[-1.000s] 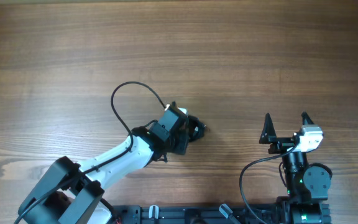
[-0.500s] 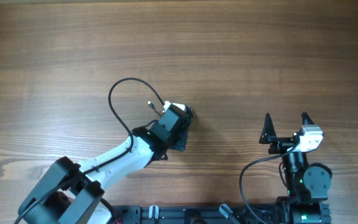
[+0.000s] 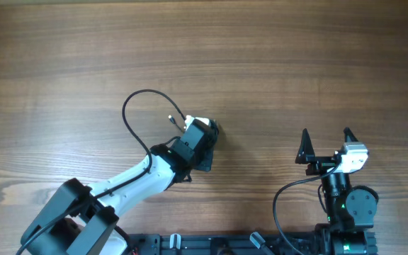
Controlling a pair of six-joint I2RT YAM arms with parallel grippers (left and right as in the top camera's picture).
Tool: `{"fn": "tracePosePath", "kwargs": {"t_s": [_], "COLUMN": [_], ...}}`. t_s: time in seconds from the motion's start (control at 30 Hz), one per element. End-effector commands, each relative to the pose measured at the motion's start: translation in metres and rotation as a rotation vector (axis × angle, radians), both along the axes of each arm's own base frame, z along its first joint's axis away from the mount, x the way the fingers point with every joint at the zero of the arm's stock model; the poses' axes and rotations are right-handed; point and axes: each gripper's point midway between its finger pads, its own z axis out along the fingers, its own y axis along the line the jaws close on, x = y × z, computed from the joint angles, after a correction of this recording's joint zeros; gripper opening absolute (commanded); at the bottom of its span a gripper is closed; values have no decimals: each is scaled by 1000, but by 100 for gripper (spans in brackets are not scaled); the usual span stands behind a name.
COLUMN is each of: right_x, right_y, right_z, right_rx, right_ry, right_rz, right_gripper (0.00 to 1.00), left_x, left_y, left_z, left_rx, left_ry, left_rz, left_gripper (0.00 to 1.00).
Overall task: Untangle cables
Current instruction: 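Grasp the black cable coil with the left gripper and lift it, then bring the right gripper to the held coil and grasp a loop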
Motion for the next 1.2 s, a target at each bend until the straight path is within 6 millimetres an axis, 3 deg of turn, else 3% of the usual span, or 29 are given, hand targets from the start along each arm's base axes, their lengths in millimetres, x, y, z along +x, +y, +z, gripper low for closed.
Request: {"fn": "tracePosePath", "kwargs": {"t_s": [0.0,0.13,0.17,0.27,0.33,0.37,0.4,0.47,0.5,0.57,0.63,0.67,0.73,0.8,0.83,0.9,0.97,1.03,1.13,1.17], "right_x": [0,0,0,0,0,0,0,0,0,0,0,-1,0,1,2,-3,-10,-9,8,14], "right_y": [3,3,3,3,3,3,3,3,5,5,9,12,11,6,9,47,68,74,74,74], "right_z": [0,0,0,0,0,0,0,0,0,0,0,1,-1,-6,-10,-2,-6,6,29,32], "right_rx": [-9,-9,-9,-9,-9,-9,-9,-9,4,137,534,794,1123,1285,1286,930,868,858,752,747], "right_ry": [-4,-3,-3,-3,-3,-3,-3,-4,-3,3,29,48,74,87,114,173,249,283,332,371], "right_rz": [18,18,18,18,18,18,18,18,25,24,44,57,41,0,0,237,350,380,362,348], "right_gripper": [100,100,100,100,100,100,100,99,100,100,100,100,100,100,100,100,100,100,100,100], "left_x": [-10,-3,2,20,23,23,22,22,22,24,28,29,28,25,22,21,20,20,23,24], "left_y": [11,5,1,-12,-9,-6,-5,-4,-3,-1,6,9,11,14,16,18,17,18,13,12], "left_z": [-10,4,14,69,83,88,89,88,88,87,84,76,56,34,19,7,6,4,-5,-6], "left_rx": [33,-14,-33,-116,-126,-123,-120,-126,-140,-171,-197,-198,-177,-153,-134,-132,-142,-134,-141,-144], "left_ry": [58,38,19,-80,-122,-137,-138,-127,-119,-98,-79,-59,-9,47,83,113,122,126,130,129], "left_rz": [48,92,91,93,106,114,115,137,175,260,403,472,541,616,667,730,758,758,755,754], "left_gripper": [4,4,4,4,5,13,38,76,80,77,70,64,56,53,48,37,32,28,29,22]}}
